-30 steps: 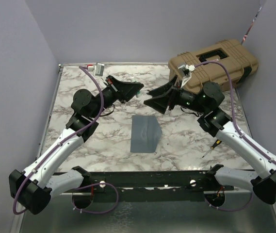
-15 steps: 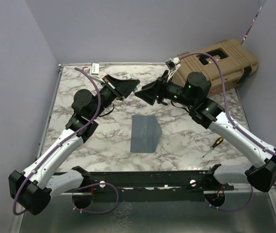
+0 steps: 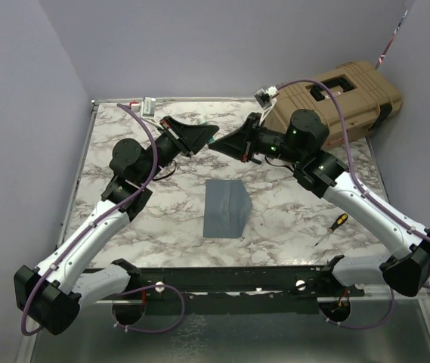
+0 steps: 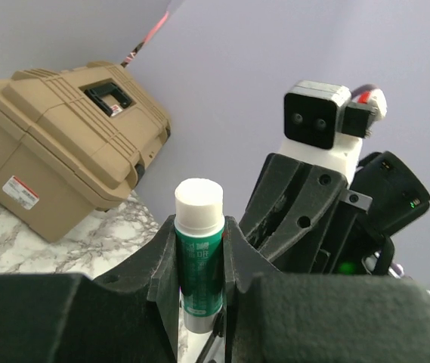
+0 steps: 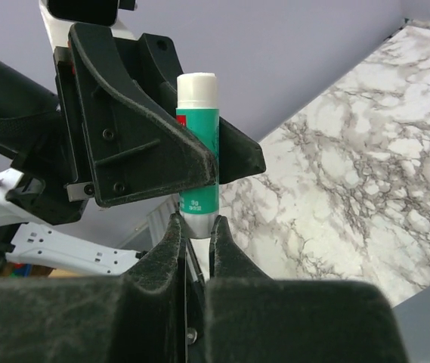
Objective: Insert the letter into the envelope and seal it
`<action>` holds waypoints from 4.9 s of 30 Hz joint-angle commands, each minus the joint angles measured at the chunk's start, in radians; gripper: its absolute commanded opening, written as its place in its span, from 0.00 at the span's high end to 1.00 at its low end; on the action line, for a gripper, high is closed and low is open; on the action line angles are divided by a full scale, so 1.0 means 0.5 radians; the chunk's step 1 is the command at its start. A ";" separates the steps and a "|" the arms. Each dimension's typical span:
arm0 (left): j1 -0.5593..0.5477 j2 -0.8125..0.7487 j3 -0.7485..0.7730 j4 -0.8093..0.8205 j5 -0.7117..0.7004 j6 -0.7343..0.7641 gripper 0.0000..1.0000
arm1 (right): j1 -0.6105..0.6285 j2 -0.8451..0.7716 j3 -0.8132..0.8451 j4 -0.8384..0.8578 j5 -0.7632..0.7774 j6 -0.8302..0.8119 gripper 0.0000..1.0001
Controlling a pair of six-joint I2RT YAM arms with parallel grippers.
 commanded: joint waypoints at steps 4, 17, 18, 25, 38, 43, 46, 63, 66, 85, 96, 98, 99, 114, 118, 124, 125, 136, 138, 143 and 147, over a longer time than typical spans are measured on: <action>-0.021 -0.088 0.064 0.215 0.355 0.088 1.00 | -0.126 -0.030 -0.063 0.371 -0.410 0.500 1.00; -0.021 0.013 0.274 0.444 0.213 -0.034 1.00 | -0.295 0.147 -0.173 1.791 -0.461 2.275 1.00; -0.021 0.022 0.288 0.454 0.183 -0.046 1.00 | -0.294 0.153 -0.165 1.835 -0.420 2.293 1.00; -0.021 0.052 0.331 0.450 -0.157 -0.271 1.00 | -0.249 0.012 0.327 0.423 -0.193 0.788 0.64; -0.021 0.068 0.311 0.404 -0.315 -0.475 1.00 | 0.096 0.029 0.513 -0.290 0.304 -0.349 0.30; -0.021 0.029 0.264 0.358 -0.336 -0.461 1.00 | 0.161 0.107 0.611 -0.276 0.383 -0.392 0.30; -0.021 0.014 0.250 0.344 -0.323 -0.451 1.00 | 0.161 0.153 0.665 -0.259 0.369 -0.358 0.33; -0.021 -0.038 0.213 0.340 -0.254 -0.405 1.00 | 0.161 0.140 0.617 -0.036 0.199 -0.030 0.72; -0.021 -0.042 0.214 0.340 -0.237 -0.399 1.00 | 0.161 0.160 0.637 -0.055 0.170 0.023 0.74; -0.021 -0.107 0.001 0.900 -0.093 -0.345 1.00 | 0.041 0.007 0.039 1.071 0.242 1.679 1.00; -0.021 -0.119 0.017 0.978 -0.055 -0.340 1.00 | 0.040 0.055 -0.361 1.923 0.503 2.474 1.00; -0.021 -0.112 0.024 0.959 -0.090 -0.366 1.00 | 0.038 0.022 -0.329 1.748 0.445 2.268 0.99; -0.021 -0.108 0.033 0.924 -0.110 -0.375 1.00 | 0.039 -0.010 -0.291 1.599 0.411 2.060 0.91; -0.022 -0.053 0.049 0.537 -0.178 -0.418 1.00 | 0.094 -0.309 -0.112 0.264 0.311 -0.828 0.25; -0.021 0.001 0.091 0.538 -0.155 -0.409 1.00 | 0.112 -0.267 0.034 0.043 0.405 -1.170 0.27; -0.021 0.019 0.100 0.537 -0.140 -0.378 1.00 | 0.170 -0.195 0.152 0.028 0.505 -1.296 0.30; -0.021 0.025 0.100 0.538 -0.129 -0.380 1.00 | 0.183 -0.178 0.169 0.034 0.509 -1.302 0.30; -0.022 0.012 0.111 0.537 -0.091 -0.327 1.00 | 0.412 -0.031 0.292 0.043 0.733 -1.400 0.48; -0.021 0.007 0.108 0.537 -0.081 -0.315 1.00 | 0.414 -0.033 0.299 0.054 0.749 -1.380 0.58; -0.021 -0.002 0.097 0.532 -0.069 -0.282 1.00 | 0.412 -0.030 0.346 0.027 0.718 -1.270 0.79; -0.021 -0.002 0.100 0.524 -0.048 -0.261 1.00 | 0.412 -0.036 0.358 -0.006 0.705 -1.202 0.77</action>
